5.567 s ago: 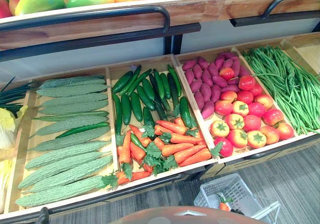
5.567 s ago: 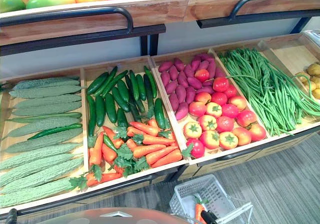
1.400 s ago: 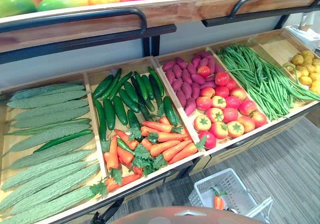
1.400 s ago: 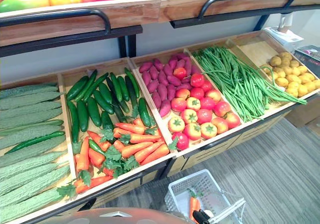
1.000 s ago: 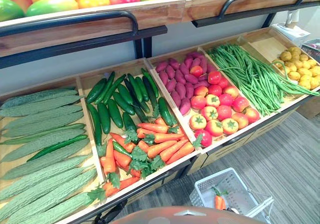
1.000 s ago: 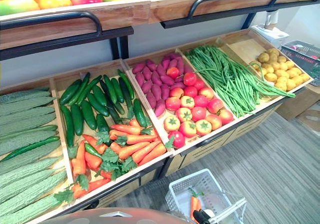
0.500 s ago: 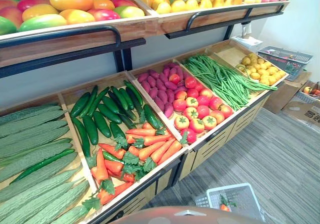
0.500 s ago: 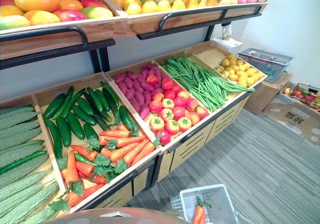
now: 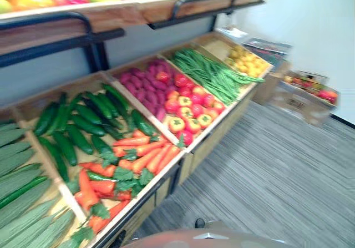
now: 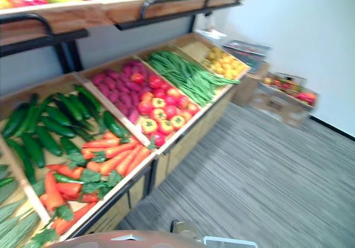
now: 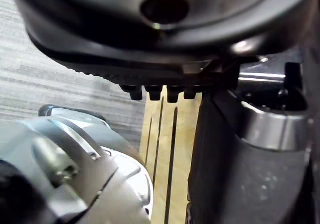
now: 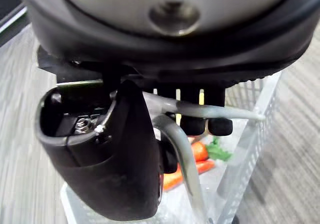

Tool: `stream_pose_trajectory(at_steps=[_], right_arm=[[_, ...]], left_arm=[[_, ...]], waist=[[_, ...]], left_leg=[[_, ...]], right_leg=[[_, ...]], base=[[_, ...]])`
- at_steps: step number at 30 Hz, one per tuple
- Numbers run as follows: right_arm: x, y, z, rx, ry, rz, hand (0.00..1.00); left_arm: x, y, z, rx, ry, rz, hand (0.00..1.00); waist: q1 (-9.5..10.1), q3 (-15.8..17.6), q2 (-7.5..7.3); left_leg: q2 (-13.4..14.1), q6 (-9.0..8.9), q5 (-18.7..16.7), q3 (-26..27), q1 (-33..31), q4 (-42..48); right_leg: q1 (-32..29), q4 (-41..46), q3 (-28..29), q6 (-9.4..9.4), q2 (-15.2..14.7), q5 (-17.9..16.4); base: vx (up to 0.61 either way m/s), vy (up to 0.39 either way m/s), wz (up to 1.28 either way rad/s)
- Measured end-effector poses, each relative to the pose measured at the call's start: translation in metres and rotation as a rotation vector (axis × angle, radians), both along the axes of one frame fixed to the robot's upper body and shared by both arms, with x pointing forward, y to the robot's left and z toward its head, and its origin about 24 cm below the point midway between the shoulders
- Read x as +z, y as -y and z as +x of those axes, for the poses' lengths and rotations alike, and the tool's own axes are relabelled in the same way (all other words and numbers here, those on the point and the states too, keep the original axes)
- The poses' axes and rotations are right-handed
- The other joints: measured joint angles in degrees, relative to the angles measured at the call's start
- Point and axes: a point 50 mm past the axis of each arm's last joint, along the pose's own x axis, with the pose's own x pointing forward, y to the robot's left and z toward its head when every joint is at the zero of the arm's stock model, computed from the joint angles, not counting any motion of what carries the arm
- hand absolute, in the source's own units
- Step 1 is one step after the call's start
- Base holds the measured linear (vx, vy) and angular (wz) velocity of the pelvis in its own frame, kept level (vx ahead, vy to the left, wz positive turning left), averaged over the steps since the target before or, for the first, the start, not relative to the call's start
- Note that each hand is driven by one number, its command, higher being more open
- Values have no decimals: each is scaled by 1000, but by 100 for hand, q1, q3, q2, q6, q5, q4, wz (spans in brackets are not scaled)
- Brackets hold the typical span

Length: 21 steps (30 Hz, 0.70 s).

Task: Pick vegetable in the basket

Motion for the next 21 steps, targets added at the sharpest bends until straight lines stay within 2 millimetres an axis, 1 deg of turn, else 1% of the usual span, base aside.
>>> stream_pose_trajectory(at_steps=[1, 2, 3, 4, 5, 6, 7, 8, 9, 10, 12, 13, 15, 16, 17, 18, 19, 20, 21], right_arm=[[0, -1, -1, 5, -10, 3, 0], [-1, 0, 4, 32, -19, 5, 0], [-3, -1, 11, 59, -16, 12, 0], [-7, -2, 23, 96, -7, 27, 0], [-8, -1, 30, 116, 1, 34, 0], [-10, 2, 43, 165, 12, 31, 0], [-10, 7, 51, 182, 14, 14, 0], [-10, 10, 52, 194, 6, 3, 0], [-9, 17, 56, 239, 2, -9, 0], [-8, 23, 62, 274, 11, -21, 0], [-8, 28, 72, 280, 37, -52, 0], [-6, 32, 73, 286, 44, -80, 0], [-5, 37, 70, 320, 24, -95, 0], [-4, 38, 69, 326, 19, -102, 0], [-4, 39, 66, 338, 6, -107, 0], [-4, 37, 64, 332, 4, -106, 0], [-5, 33, 62, 310, 3, -103, 0], [-5, 30, 60, 293, 3, -98, 0], [-5, 28, 58, 282, 0, -95, 0]], left_arm=[[0, -1, 0, 7, 2, 1, 100], [0, -1, 0, 15, 9, -3, 100], [-1, -2, 2, 8, 8, -8, 100], [-1, -4, 8, -5, 14, -8, 100], [-2, -5, 8, -3, 14, -7, 100], [-3, -4, 8, 6, 8, -20, 100], [-5, 1, 9, -8, 8, -38, 100], [-5, 2, 12, -16, 17, -38, 100], [-4, 2, 13, -20, 27, -38, 100], [-5, 3, 14, -25, 28, -39, 100], [-5, 7, 14, -25, 29, -49, 100], [-5, 7, 15, -31, 30, -50, 100], [-6, 8, 16, -40, 31, -53, 100], [-6, 8, 16, -44, 30, -56, 100], [-5, 7, 16, -43, 30, -55, 100], [-5, 7, 16, -44, 31, -56, 100], [-5, 7, 16, -45, 32, -55, 100], [-5, 6, 16, -45, 30, -55, 100], [-5, 6, 15, -43, 29, -60, 100]], waist=[[13, -4, -45], [26, -3, -130], [16, 0, -205], [19, -5, -314], [15, -4, -358], [8, 1, -264], [22, -43, -119], [45, -50, -111], [59, -47, -119], [33, -48, -113], [-5, 13, -95], [-7, 112, -81], [-3, 116, -46], [6, 114, -40], [-22, 133, -15], [-15, 141, -20], [13, 170, -9], [7, 262, -13], [4, 280, -7]], left_leg=[[-6, -9, 5, 94, 9, 22], [-46, -35, 21, 309, 25, 47], [-108, -74, 49, 440, 34, 44], [-163, -132, 89, 632, 63, 51], [-186, -149, 112, 703, 99, 48], [-30, -67, 138, 736, 92, 142], [156, 247, 315, 745, 40, 313], [210, 338, 298, 734, -6, 384], [251, 330, 250, 719, -181, 431], [278, 323, 254, 779, -417, 415], [294, 345, 349, 813, -606, 260], [299, 392, 518, 863, -610, 19], [309, 513, 941, 885, -602, -296], [294, 434, 1178, 831, -520, -375], [227, 383, 1202, 841, -491, -466], [204, 373, 1209, 839, -484, -494], [194, 362, 1216, 866, -425, -494], [178, 360, 1217, 934, -393, -497], [172, 360, 1218, 945, -385, -494]], right_leg=[[-37, 515, -215, -25, -195, -83], [-60, 1204, -549, 66, -525, -484], [-43, 1471, -831, 105, -751, -785], [-18, 1378, -1151, 142, -906, -1199], [45, 1201, -1276, 152, -871, -1421], [151, 836, -1305, 97, -547, -1550], [201, 477, -1184, -22, -224, -1464], [235, 320, -1134, -60, -149, -1417], [294, -30, -1061, -139, -1, -1279], [358, -425, -1019, -220, 166, -1072], [551, -858, -978, -240, 357, -866], [787, -1145, -976, -223, 472, -762], [1109, -1429, -976, -147, 604, -697], [1292, -1597, -966, -75, 661, -642], [1405, -1767, -973, -3, 682, -562], [1451, -1864, -976, 15, 697, -506], [1575, -2088, -977, 45, 737, -381], [1680, -2280, -971, 65, 765, -275], [1707, -2353, -958, 69, 778, -237]], base=[[57, -49, -91], [41, -91, -85], [41, -166, -104], [41, -199, -84], [53, -257, -89], [92, -311, -75], [98, -295, -69], [75, -207, -58], [7, -147, -62], [-13, -133, -66], [-1, -86, -40], [-12, -42, -15], [9, -13, -7], [108, 41, 6], [107, 53, 12], [92, 71, 17], [49, 76, 2], [44, 79, -4], [52, 73, -10]])
